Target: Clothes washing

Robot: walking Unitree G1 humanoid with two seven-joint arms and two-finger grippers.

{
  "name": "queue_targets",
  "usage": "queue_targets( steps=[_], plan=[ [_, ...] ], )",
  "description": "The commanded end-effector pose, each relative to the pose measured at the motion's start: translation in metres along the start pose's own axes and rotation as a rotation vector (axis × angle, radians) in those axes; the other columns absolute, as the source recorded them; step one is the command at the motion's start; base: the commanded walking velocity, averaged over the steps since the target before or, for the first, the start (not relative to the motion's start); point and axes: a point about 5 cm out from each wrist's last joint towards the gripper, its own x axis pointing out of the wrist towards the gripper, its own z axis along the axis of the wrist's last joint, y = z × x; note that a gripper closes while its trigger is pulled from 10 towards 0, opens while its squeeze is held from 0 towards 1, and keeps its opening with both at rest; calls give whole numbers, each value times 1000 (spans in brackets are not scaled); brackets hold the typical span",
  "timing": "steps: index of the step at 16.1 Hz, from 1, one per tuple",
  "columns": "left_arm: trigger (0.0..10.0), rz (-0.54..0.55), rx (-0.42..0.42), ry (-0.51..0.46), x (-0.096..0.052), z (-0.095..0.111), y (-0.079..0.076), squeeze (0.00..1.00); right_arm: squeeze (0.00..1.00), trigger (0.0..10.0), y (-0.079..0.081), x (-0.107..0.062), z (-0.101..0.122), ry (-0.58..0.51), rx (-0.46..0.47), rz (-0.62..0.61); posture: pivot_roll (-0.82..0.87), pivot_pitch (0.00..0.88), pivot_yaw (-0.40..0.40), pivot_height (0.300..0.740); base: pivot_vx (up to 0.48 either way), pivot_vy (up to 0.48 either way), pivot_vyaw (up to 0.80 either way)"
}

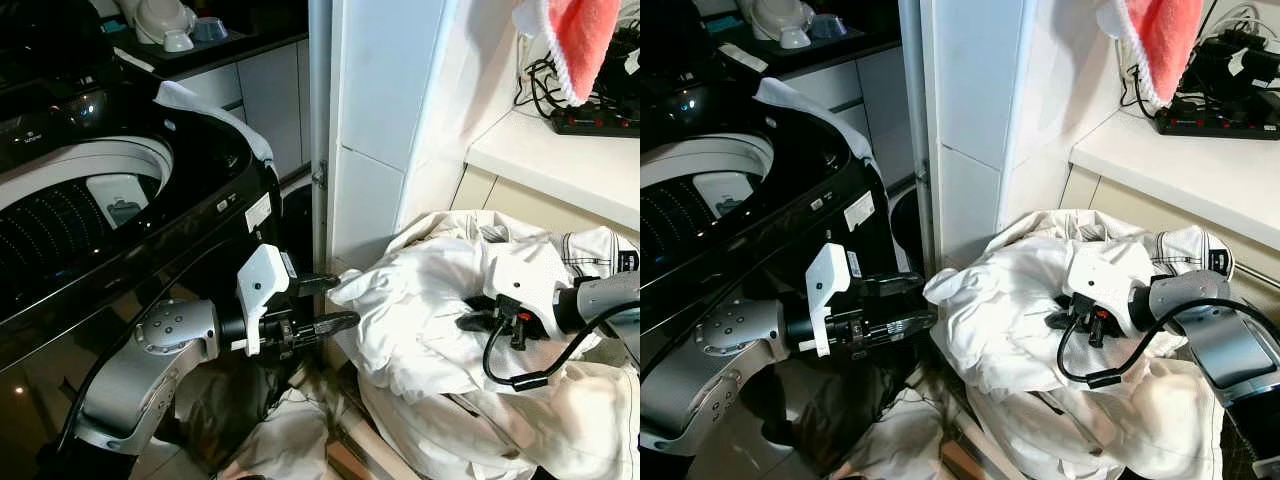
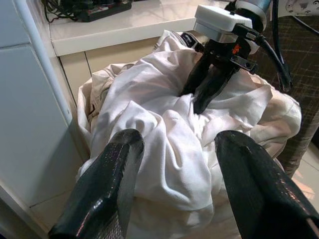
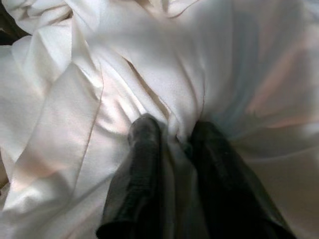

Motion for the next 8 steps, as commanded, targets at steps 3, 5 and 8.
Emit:
queue_targets(
  steps=[3, 5, 8],
  plan=[
    [10000, 6, 19, 9, 0, 0, 3, 0, 0, 0, 1, -8, 5, -53, 40, 27, 5, 0, 45, 740, 0, 0, 0],
    [10000, 65, 46, -23, 1, 4, 10, 0, 0, 0, 1, -19, 22, -195, 96, 50, 8, 0, 44, 740, 0, 0, 0],
    [10000, 147, 67, -92, 1, 15, 22, 0, 0, 0, -5, -37, 50, -418, 162, 45, 6, 0, 47, 740, 0, 0, 0]
  ],
)
